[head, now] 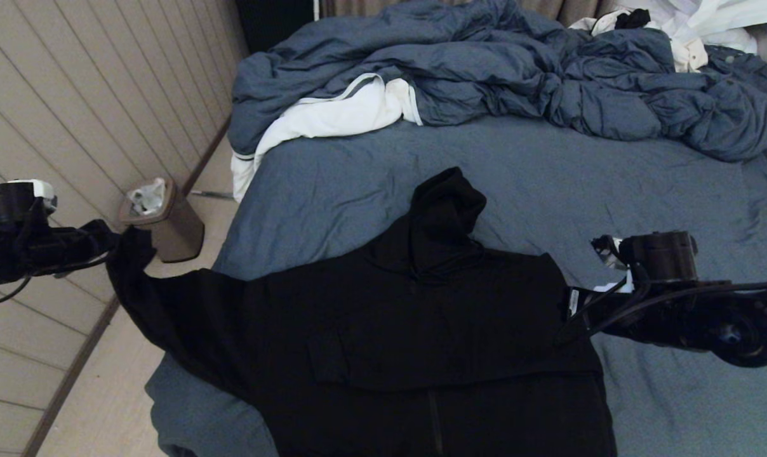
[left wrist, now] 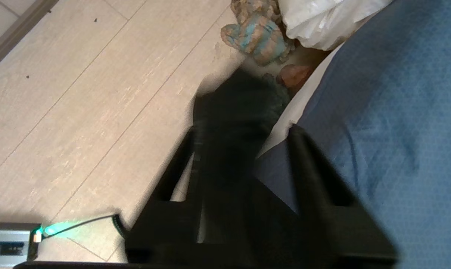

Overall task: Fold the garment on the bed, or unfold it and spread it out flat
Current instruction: Unfold the black sweatshirt

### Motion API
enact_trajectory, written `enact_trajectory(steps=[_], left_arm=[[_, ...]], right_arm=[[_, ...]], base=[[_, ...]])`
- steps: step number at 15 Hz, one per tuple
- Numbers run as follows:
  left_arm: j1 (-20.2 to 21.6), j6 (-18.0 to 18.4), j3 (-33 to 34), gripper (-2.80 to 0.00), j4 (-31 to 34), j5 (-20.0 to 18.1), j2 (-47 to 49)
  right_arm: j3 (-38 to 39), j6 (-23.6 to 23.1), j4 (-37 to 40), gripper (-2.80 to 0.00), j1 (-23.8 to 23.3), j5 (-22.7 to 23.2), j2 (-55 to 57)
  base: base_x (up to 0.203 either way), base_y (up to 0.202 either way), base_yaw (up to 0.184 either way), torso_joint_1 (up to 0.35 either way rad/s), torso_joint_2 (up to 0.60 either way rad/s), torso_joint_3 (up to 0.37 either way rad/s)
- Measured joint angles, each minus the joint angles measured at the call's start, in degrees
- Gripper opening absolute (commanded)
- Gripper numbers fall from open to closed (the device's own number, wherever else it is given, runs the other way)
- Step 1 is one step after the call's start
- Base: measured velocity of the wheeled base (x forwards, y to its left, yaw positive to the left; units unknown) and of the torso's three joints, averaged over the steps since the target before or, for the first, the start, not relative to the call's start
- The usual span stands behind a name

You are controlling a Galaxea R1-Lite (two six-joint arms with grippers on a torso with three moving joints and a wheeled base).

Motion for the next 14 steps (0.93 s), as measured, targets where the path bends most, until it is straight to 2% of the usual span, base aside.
enact_trajectory(steps=[6,8,11,12,14], left_arm=[[2.2,-0.2,0.6,0.0,0.3,-1.3,-1.8],[2.3,-0.1,3.1,0.0,0.4,-2.2,-3.2],[-1.7,-0.4,8.7,0.0,-1.2,-4.9,-3.9],[-3.3,-0.7,9.9,-2.8,-2.2,-4.9,-3.6],[-5.6,-1.6,11.1,-2.8,-2.7,-4.8,-3.9]], right_arm=[[0.4,0.0,-1.0,-2.8,0.0,0.0,0.1],[0.5,-0.1,-1.1,-2.8,0.0,0.0,0.0],[0.5,-0.1,-1.1,-2.8,0.1,0.0,-0.1],[0.5,0.0,-1.1,-2.8,0.1,0.0,-0.2],[0.5,0.0,-1.1,-2.8,0.0,-0.1,-0.2]], base=[[0.0,0.0,0.0,0.0,0.0,0.0],[0.0,0.0,0.0,0.0,0.0,0.0],[0.0,0.0,0.0,0.0,0.0,0.0],[0.0,0.0,0.0,0.0,0.0,0.0],[0.0,0.0,0.0,0.0,0.0,0.0]])
